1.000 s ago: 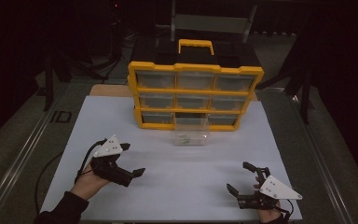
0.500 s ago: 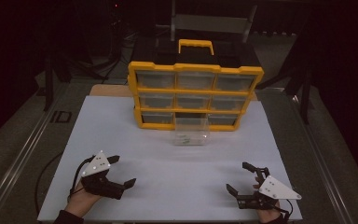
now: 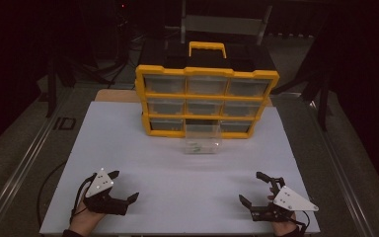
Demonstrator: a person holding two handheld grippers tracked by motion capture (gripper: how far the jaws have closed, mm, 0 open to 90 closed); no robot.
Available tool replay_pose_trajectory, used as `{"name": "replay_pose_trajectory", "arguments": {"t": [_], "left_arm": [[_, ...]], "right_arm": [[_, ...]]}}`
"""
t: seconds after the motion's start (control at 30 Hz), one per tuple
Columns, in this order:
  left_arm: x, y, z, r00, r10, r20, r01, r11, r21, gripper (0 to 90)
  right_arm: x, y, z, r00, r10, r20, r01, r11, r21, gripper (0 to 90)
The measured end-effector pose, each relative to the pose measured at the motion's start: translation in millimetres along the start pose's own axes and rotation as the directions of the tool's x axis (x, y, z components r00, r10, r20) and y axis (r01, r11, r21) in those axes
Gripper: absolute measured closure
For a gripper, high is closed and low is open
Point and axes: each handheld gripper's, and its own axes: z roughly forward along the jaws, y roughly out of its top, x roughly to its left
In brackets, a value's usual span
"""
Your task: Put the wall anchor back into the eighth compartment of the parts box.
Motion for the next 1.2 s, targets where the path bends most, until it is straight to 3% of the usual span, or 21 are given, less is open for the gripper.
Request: {"name": "replay_pose_trajectory", "arguments": {"t": [0.17,0.27,0.33,0.43,0.7,0.9,1.2], "left_arm": [[3.9,-5.6,1.7,0.9995,-0.024,-0.021,0.024,0.9997,-0.008,0.0],[4.6,-7.2,4.0,0.9975,-0.041,-0.058,0.041,0.9992,-0.003,0.0],[4.7,-8.1,5.5,0.9953,-0.043,-0.087,0.042,0.9991,-0.007,0.0],[5.3,-9.7,8.4,0.9945,-0.038,-0.097,0.038,0.9993,-0.005,0.0],[5.3,-12.5,9.4,0.9965,-0.022,-0.081,0.017,0.998,-0.061,0.0],[5.9,-12.2,4.2,0.997,-0.044,-0.064,0.035,0.9909,-0.13,0.0],[3.1,-11.5,4.8,0.9965,-0.025,-0.079,0.015,0.9926,-0.12,0.0]], "right_arm": [[-0.9,-1.0,0.4,1.0,-0.003,0.002,0.003,1.0,0.004,8.2],[-1.4,-1.6,0.5,1.0,0.005,0.004,-0.005,1.0,0.006,8.1],[-1.4,-2.4,0.8,1.0,0.007,0.003,-0.007,0.9999,0.008,8.1],[-0.7,-3.9,1.8,1.0,0.003,-0.004,-0.003,0.9999,0.015,8.1],[-3.2,-6.9,3.3,0.9997,0.024,0.002,-0.024,0.9995,0.021,8.1],[-3.0,-6.8,3.5,0.9997,0.026,0.001,-0.026,0.9995,0.019,8.1],[-3.5,-6.4,3.4,0.9997,0.026,0.005,-0.026,0.9994,0.022,8.2]]}}
